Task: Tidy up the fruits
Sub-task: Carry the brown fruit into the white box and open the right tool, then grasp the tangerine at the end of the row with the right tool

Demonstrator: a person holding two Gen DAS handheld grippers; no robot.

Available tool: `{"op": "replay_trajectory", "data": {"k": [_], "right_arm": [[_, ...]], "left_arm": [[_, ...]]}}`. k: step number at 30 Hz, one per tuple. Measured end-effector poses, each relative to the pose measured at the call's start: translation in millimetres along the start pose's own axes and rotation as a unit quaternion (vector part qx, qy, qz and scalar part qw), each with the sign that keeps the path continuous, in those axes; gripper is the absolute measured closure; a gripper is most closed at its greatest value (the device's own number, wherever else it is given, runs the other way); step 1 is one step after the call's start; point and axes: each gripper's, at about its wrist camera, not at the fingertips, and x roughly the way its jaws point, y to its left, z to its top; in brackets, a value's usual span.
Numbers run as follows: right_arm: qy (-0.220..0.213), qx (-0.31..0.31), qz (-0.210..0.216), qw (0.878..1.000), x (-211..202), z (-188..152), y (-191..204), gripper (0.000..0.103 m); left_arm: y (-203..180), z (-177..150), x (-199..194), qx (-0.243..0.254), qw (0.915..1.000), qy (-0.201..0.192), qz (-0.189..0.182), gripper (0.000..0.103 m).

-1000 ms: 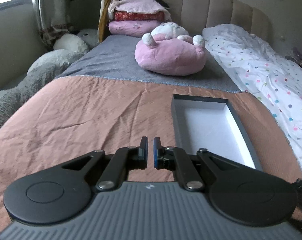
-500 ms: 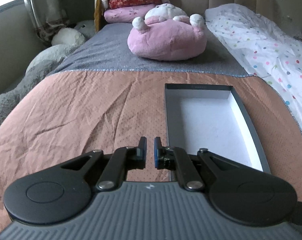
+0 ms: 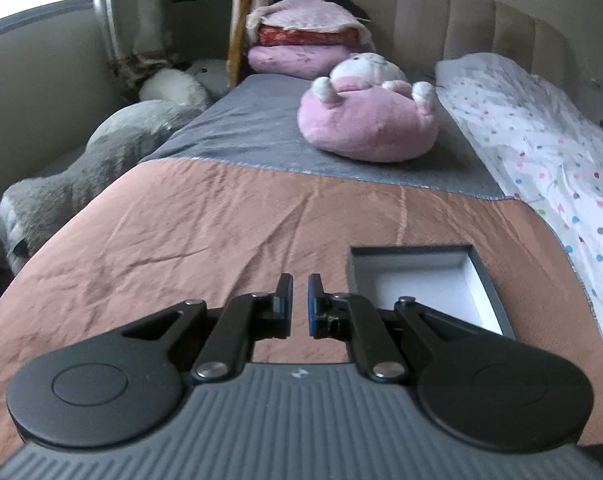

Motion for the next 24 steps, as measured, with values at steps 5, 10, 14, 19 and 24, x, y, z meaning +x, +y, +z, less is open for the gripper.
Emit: {"op": "replay_trajectory", "data": {"k": [5,10,14,19,24], "right_arm": [[-0.061,0.016,-0.03,0.998,-23,-31,7,0.078],[-0.192,0.014,-0.082,0.978,-59,-66,35,0.077],[-0.259,0.015,-0.04,0.965,-95,-86,72,0.077],[-0.284,-0.048,-0.012,0.958,-117,-89,125,0.077],[-0.292,-0.088,-0.01,0.952,-126,-81,148,0.077]], "left_arm": [[37,-14,-44,-0.012,0.9998,-0.009,0.012,0.094],[77,-49,-86,0.001,0.9985,-0.023,0.05,0.067],[107,-67,-107,0.0,0.9964,-0.01,0.084,0.062],[131,-75,-127,-0.023,0.9947,0.007,0.1,0.054],[132,-76,-145,-0.011,0.9927,-0.029,0.117,0.031]]}}
